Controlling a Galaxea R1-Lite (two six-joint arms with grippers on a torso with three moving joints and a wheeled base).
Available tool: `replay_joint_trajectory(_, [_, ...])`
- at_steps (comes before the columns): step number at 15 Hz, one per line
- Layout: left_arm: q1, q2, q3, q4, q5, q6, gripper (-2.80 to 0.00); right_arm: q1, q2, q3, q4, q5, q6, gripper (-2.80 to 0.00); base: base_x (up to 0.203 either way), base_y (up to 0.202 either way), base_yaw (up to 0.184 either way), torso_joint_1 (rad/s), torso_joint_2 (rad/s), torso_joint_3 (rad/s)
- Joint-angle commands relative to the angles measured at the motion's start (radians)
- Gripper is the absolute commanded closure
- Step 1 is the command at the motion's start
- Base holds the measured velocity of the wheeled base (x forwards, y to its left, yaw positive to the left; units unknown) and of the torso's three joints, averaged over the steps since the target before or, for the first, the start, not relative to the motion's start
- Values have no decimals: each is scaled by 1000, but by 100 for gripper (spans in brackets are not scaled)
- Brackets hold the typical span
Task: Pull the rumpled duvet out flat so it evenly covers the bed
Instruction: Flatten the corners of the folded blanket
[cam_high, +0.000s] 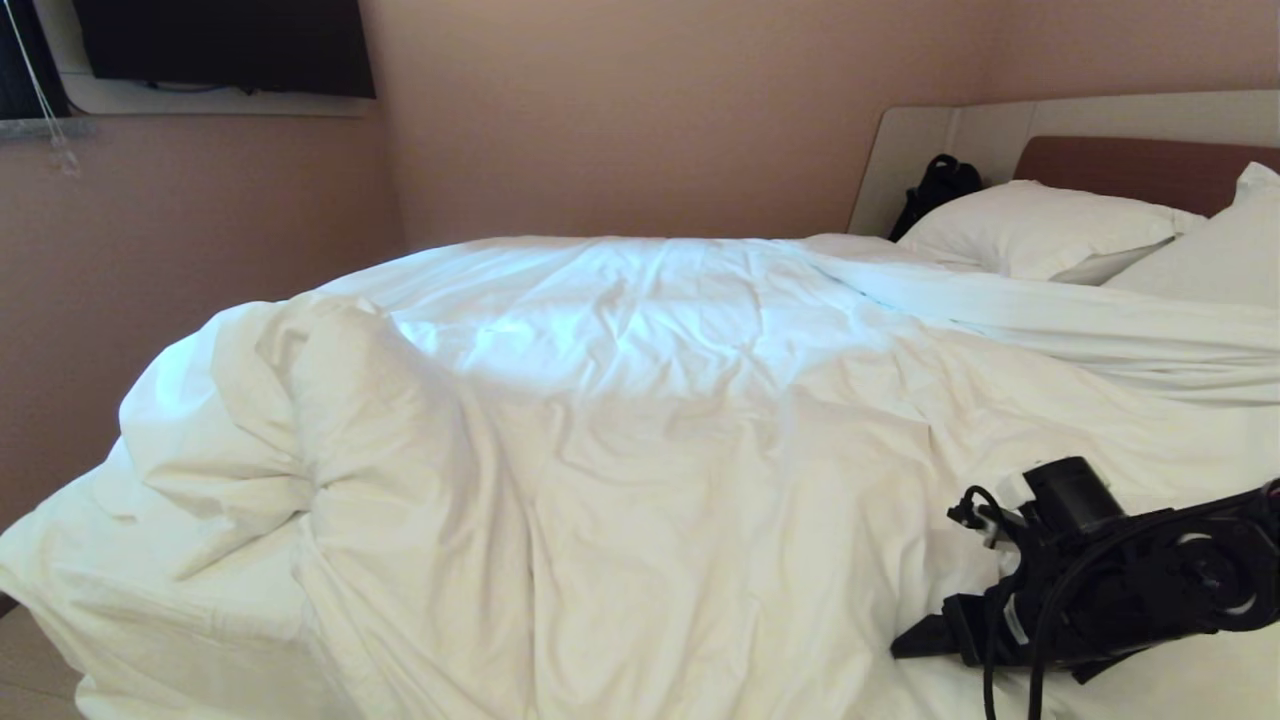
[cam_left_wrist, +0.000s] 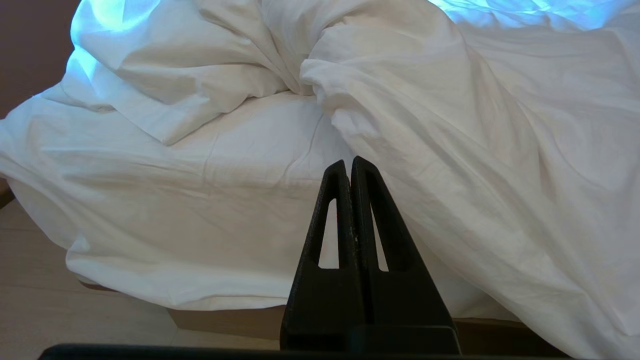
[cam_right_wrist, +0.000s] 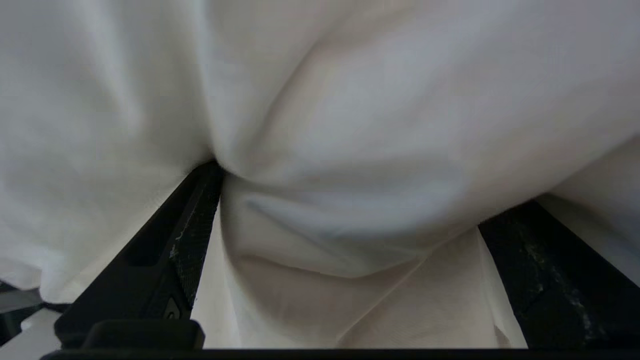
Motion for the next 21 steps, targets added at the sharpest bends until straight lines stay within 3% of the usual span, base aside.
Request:
replay_joint_trajectory(1, [0, 0, 0, 0, 0, 0, 0, 13, 33, 26, -110, 1, 4, -280, 0, 0, 0, 0, 0, 0])
replay_joint_trajectory(4, [0, 0, 0, 0, 0, 0, 0, 32, 67, 64, -198, 0, 5, -280, 0, 0, 0, 0, 0, 0])
replay_joint_trajectory(5, [0, 0, 0, 0, 0, 0, 0, 34, 69, 79, -229, -1, 4, 0, 0, 0, 0, 0, 0, 0])
replay_joint_trajectory(11, [0, 0, 0, 0, 0, 0, 0, 55, 44, 124, -253, 1, 5, 0, 0, 0, 0, 0, 0, 0])
replay_joint_trajectory(17, [0, 0, 0, 0, 0, 0, 0, 167, -137, 302, -239, -9, 1, 0, 0, 0, 0, 0, 0, 0])
replay_joint_trajectory(21, [0, 0, 0, 0, 0, 0, 0, 199, -253, 329, -88, -18, -6, 0, 0, 0, 0, 0, 0, 0])
